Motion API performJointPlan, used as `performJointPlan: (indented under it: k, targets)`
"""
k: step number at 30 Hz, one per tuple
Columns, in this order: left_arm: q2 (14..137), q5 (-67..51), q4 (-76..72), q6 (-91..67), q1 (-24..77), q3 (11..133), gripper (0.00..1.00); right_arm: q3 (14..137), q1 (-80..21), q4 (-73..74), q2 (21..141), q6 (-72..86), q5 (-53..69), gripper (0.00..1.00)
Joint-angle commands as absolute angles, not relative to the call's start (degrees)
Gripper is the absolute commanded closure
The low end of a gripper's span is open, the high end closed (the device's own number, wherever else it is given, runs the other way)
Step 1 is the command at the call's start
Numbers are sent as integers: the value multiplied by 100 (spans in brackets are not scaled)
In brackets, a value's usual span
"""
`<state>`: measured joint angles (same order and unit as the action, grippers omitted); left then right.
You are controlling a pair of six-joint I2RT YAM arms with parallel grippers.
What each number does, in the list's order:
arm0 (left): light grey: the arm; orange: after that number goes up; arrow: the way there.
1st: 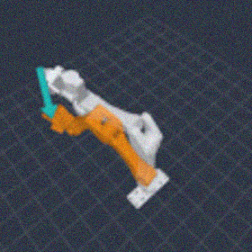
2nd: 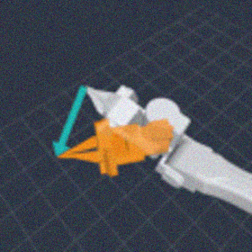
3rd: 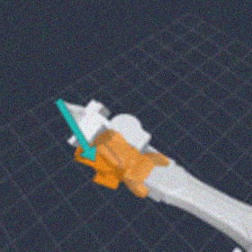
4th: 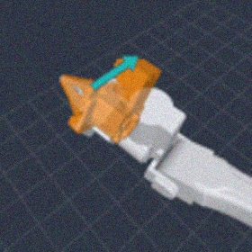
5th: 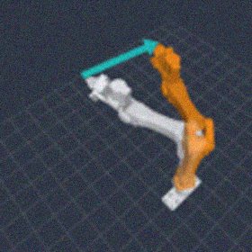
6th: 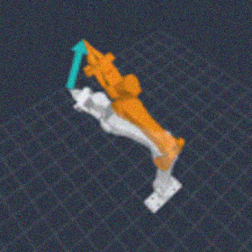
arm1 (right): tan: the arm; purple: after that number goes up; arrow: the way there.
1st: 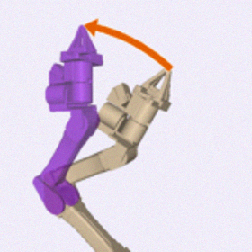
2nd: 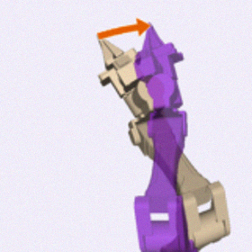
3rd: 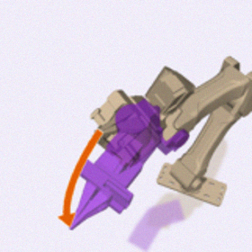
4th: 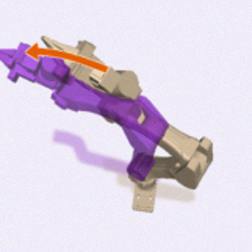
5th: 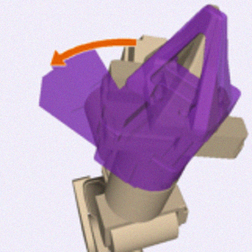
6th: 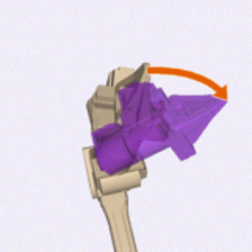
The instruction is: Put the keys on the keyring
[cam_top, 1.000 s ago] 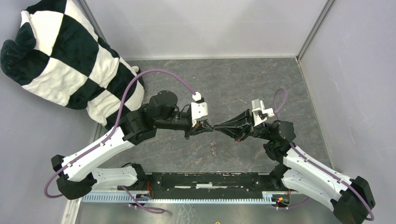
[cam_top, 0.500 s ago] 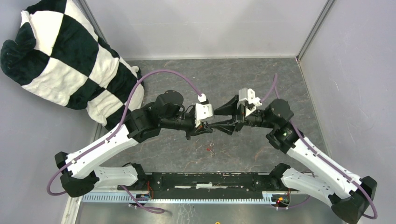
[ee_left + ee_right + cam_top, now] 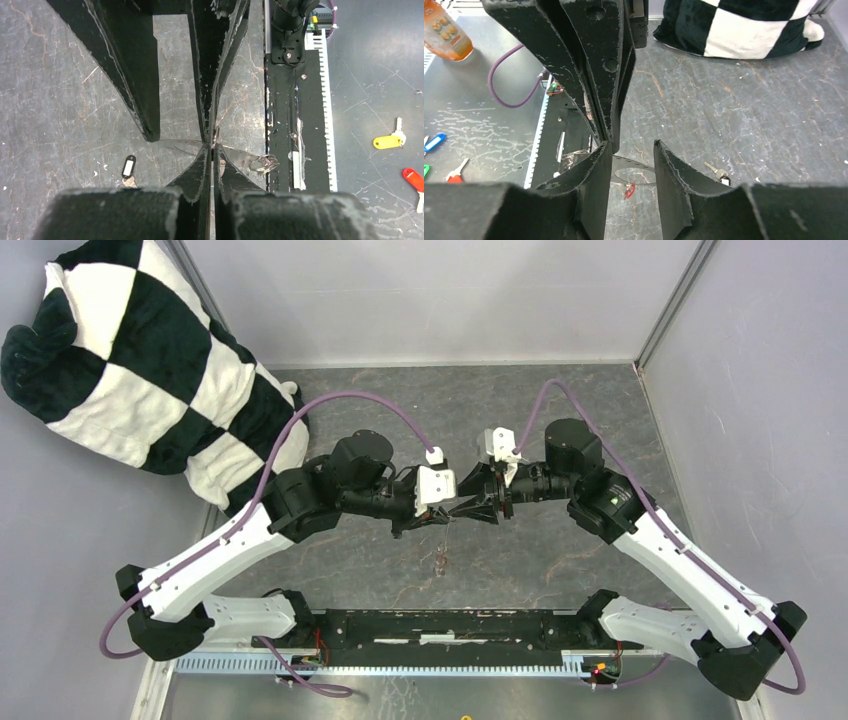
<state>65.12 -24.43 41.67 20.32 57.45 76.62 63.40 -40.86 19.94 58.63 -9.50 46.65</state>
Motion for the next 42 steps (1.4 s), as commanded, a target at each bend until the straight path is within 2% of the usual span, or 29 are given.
performJointPlan:
  k: [1, 8, 14, 22, 32, 39, 42]
  targets:
    - [6590, -2442, 4188, 2373, 5739, 7965, 98, 6499, -4099, 2102, 5946, -959, 5027, 59]
    - [6643, -2302, 4186, 2416, 5739, 7951, 98, 6317, -4102, 1711, 5981, -625, 5248, 64]
    - [6560, -2169, 4083, 2380, 5737, 7827, 98, 6521, -4096, 2054, 5841, -783, 4870, 52]
    - [6509, -2065, 3878, 2359, 5739, 7741, 98, 6287, -4095, 1740, 5829, -456, 5080, 55]
    - [6498, -1978, 3876, 2373, 5738, 7778, 98, 6326, -4095, 1853, 6071, -535, 5195, 64]
    - [6478, -1997, 3891, 2396, 5735, 7798, 98, 6480, -4094, 2231, 6177, -765, 5123, 79]
    - [6468, -1997, 3926, 2412, 5737, 7793, 98, 6551, -4091, 2444, 6213, -918, 5068, 90]
